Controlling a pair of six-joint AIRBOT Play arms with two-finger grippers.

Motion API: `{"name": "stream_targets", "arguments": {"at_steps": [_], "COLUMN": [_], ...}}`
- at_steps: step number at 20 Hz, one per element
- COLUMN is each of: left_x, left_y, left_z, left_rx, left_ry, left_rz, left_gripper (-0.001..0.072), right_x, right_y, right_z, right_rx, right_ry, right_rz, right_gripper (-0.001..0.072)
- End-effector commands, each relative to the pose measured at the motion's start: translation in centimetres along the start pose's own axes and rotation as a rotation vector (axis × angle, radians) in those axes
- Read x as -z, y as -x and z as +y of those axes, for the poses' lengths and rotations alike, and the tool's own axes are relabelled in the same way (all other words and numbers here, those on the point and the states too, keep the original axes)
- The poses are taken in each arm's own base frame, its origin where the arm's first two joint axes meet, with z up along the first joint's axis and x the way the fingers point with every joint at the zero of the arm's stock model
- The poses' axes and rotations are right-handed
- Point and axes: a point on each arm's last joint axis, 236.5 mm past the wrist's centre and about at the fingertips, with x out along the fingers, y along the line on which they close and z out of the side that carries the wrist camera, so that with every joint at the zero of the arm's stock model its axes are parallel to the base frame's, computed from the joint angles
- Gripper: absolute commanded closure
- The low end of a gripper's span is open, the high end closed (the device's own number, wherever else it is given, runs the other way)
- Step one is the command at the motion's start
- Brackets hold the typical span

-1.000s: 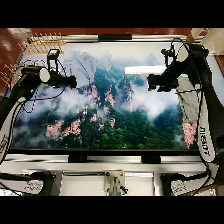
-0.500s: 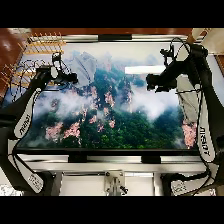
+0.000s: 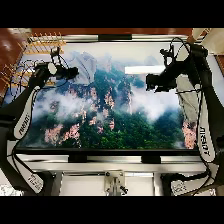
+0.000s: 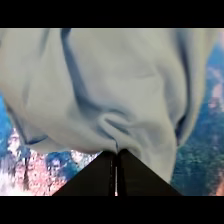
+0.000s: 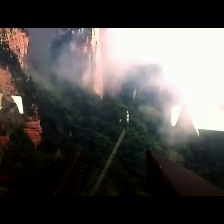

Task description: Fold the shirts.

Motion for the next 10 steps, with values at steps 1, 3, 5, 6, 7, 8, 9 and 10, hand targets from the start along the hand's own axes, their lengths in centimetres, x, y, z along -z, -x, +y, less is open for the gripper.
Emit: {"name": "stream_targets", "arguments": {"at_steps": [1, 3, 5, 6, 7, 8, 9, 10], "left_x": [-6.7, -8.8, -7.3, -4.6, -0.7, 3.0, 6.8, 10.1], "left_y": [10.7, 20.5, 28.8, 30.7, 31.3, 31.0, 30.0, 28.6], "left_z": [-5.9, -10.0, -13.2, -14.3, -15.4, -16.5, -17.9, -19.3], "left_rx": [0.057, 0.071, 0.093, 0.115, 0.142, 0.173, 0.212, 0.251], "left_ry": [-0.222, -0.339, -0.421, -0.423, -0.433, -0.432, -0.405, -0.372], "left_rz": [-0.195, -0.305, -0.33, -0.271, -0.18, -0.105, -0.045, -0.005], "left_gripper": [0.0676, 0.0676, 0.0676, 0.0676, 0.0676, 0.0676, 0.0677, 0.0676], "right_x": [0.9, 1.8, 2.3, 2.6, 2.9, 3.3, 3.8, 4.3], "right_y": [0.5, 2.6, 6.5, 9.1, 11.8, 14.7, 17.1, 19.4], "right_z": [0.0, -1.0, -2.5, -3.1, -3.5, -3.6, -3.6, -3.1], "right_rx": [0.005, 0.062, 0.156, 0.201, 0.234, 0.259, 0.273, 0.27], "right_ry": [0.051, 0.076, 0.098, 0.101, 0.103, 0.103, 0.105, 0.105], "right_rz": [0.028, 0.024, -0.044, -0.102, -0.167, -0.242, -0.309, -0.376], "right_gripper": [0.0208, 0.0207, 0.0208, 0.0207, 0.0207, 0.0207, 0.0207, 0.0207]}}
